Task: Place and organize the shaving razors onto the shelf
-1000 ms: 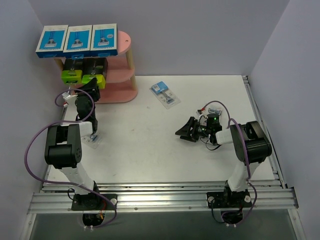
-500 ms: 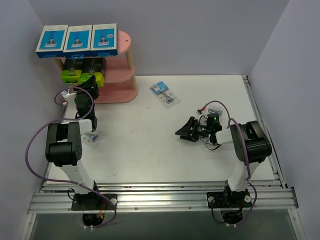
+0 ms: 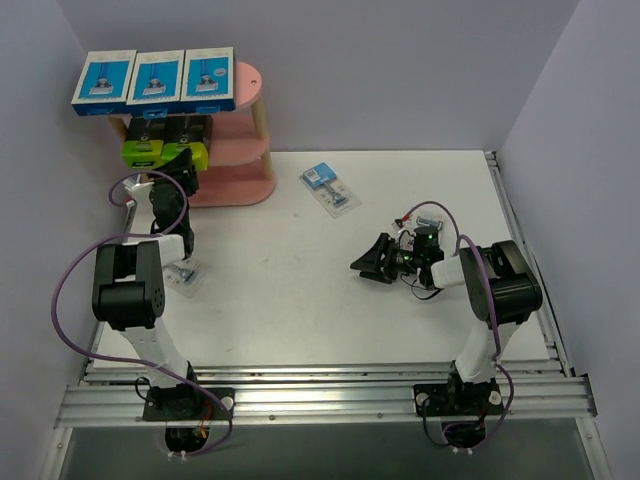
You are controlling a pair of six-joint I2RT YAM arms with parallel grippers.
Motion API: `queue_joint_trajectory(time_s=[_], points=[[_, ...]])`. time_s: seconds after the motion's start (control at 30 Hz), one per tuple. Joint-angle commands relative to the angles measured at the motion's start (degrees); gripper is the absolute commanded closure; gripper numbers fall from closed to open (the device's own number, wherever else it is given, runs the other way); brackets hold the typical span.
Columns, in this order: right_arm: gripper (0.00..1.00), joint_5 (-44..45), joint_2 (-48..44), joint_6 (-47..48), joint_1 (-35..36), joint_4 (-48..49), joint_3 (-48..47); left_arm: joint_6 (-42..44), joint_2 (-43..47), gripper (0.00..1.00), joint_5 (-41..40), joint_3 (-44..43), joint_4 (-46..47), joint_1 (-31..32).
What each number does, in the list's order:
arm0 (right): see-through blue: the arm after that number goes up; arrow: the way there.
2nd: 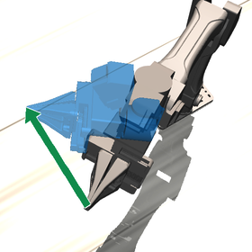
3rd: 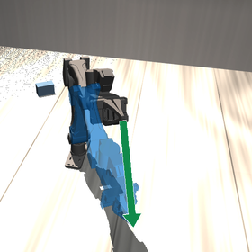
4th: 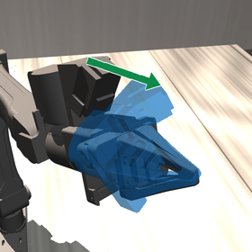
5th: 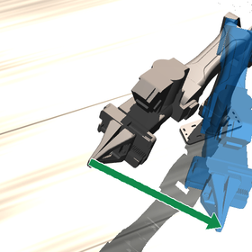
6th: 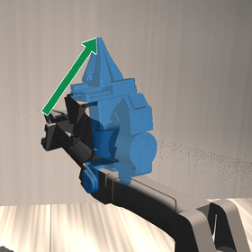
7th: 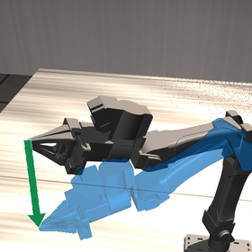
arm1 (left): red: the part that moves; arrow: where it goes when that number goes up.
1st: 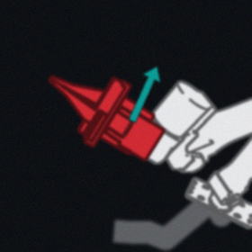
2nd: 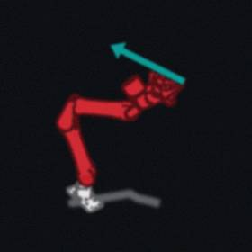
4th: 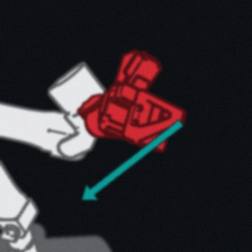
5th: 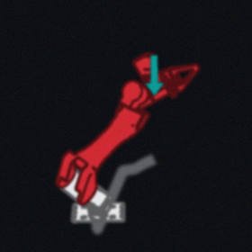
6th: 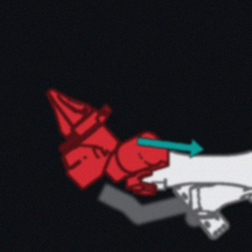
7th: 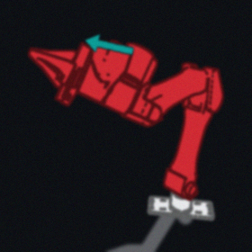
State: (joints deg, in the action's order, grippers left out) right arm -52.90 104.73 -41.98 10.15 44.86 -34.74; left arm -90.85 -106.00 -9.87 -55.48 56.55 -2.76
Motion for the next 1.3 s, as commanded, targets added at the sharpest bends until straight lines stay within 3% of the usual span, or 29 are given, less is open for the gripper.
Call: queue_joint_trajectory(time_s=[0.0, 0.1, 0.2, 0.37, 0.5, 0.67, 1.07, 1.27], points=[[0.44, 10.28, 4.61, 4.45, 0.04, -10.50, 2.40, -0.56, 0.35, 0.94, 0.37, -4.28, 6.46, -0.75], [0.44, 10.28, 4.61, 4.45, 0.04, -10.50, 2.31, -0.65, 0.17, 0.94, 0.55, -4.54, 5.94, -0.66], [0.44, 10.36, 4.70, 4.36, 0.04, -10.41, 2.31, -0.65, 0.09, 0.87, 0.73, -4.55, 5.59, -0.66], [0.44, 10.28, 4.78, 4.27, 0.04, -10.23, 2.40, -0.65, 0.53, 0.62, 0.82, -4.19, 4.53, -0.75], [0.44, 10.28, 4.70, 4.10, -0.04, -10.15, 2.40, -0.73, 1.14, 0.52, 1.52, -3.93, 3.48, -1.10], [0.43, 10.36, 4.70, 4.10, 0.04, -9.88, 2.57, 0.14, 2.81, 0.45, 2.48, -3.58, 0.40, -1.63], [0.42, 10.10, 5.31, 3.83, 0.04, -8.91, 2.84, 2.87, 4.13, 0.13, 4.24, -3.93, -4.08, -2.16], [0.41, 10.01, 5.58, 3.57, 0.04, -8.39, 2.93, 4.36, 4.48, 0.06, 6.69, -4.98, -6.72, -2.42]])
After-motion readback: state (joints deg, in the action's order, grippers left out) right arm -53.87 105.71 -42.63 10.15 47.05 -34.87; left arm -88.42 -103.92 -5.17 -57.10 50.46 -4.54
